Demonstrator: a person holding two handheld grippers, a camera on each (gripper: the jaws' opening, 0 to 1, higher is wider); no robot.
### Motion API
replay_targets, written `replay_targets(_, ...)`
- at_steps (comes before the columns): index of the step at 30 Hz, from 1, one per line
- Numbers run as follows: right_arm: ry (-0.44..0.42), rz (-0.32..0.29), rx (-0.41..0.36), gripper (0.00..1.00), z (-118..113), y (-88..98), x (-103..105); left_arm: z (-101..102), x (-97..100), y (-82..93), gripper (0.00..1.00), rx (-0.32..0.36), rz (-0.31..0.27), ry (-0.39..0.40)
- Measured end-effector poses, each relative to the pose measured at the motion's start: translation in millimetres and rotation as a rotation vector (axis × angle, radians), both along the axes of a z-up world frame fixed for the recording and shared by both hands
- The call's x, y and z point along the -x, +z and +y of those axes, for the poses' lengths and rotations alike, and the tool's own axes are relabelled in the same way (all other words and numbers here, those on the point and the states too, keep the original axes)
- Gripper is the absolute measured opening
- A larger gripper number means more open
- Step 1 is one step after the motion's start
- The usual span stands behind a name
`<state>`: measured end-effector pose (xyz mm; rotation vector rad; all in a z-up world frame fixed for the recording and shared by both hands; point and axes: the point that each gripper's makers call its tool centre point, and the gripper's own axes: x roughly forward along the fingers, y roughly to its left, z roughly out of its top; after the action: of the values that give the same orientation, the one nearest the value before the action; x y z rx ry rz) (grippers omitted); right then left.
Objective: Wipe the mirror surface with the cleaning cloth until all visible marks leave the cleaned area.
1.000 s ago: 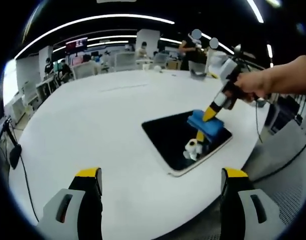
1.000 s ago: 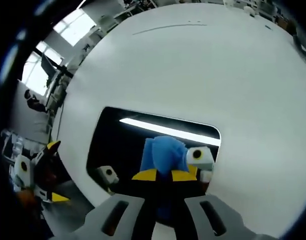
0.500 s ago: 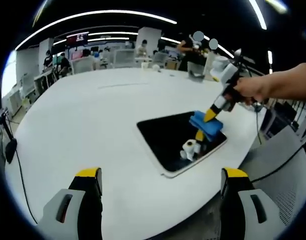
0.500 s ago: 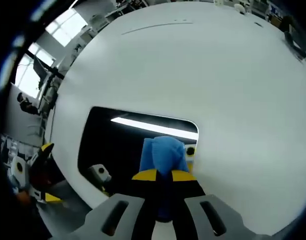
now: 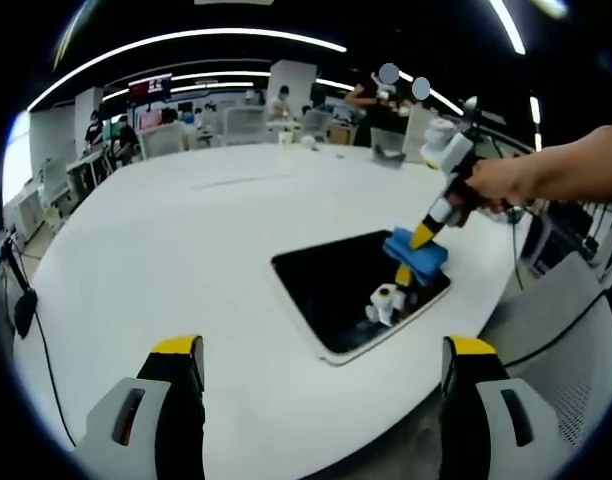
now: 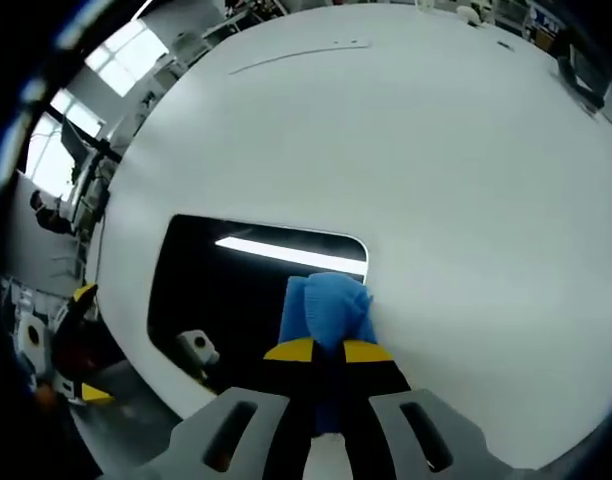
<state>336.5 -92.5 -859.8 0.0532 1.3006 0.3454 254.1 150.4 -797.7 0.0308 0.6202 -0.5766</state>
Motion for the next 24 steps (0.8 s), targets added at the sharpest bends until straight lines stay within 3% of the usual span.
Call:
replay_targets(2, 0.017, -0.010, 0.019, 0.02, 1.5, -0.1, -0.4, 7.3, -3.0, -7.0, 0.99, -0.185, -0.076, -0.047)
replay_targets(3, 0.019, -0.010, 0.023, 0.02, 2.0, -0.2, -0.7, 5.4, -1.3, -10.8, 0.99, -0.207, -0.062, -0.068)
replay_targets(5, 0.011, -0.003, 0.024, 0.02, 1.0, -0.3, -1.5, -1.4, -3.5, -3.6, 0.99, -0.108, -0.066, -0.041)
replay_targets(6, 0.009, 0.002, 0.023, 0.02, 0.7, -0.7, -2.1, 4.6, -5.3, -1.2, 0.99, -0.089, -0.070, -0.010)
replay_targets(10, 0.017, -0.002, 0.020, 0.02, 0.3, -1.0, -2.0, 7.7, -4.3, -5.2, 0.99, -0.079, -0.034, 0.010)
replay_targets(21, 0.022, -0.032, 0.049, 0.02, 1.0, 0.3, 0.3, 8.0, -4.7, -4.0, 0.99, -0.077, -0.049, 0.008)
replay_targets(24, 0.026, -0.015, 0.049, 0.02, 2.5, 0.5, 4.3, 7.0, -3.5, -4.4, 0.99, -0.063, -0.038, 0.009)
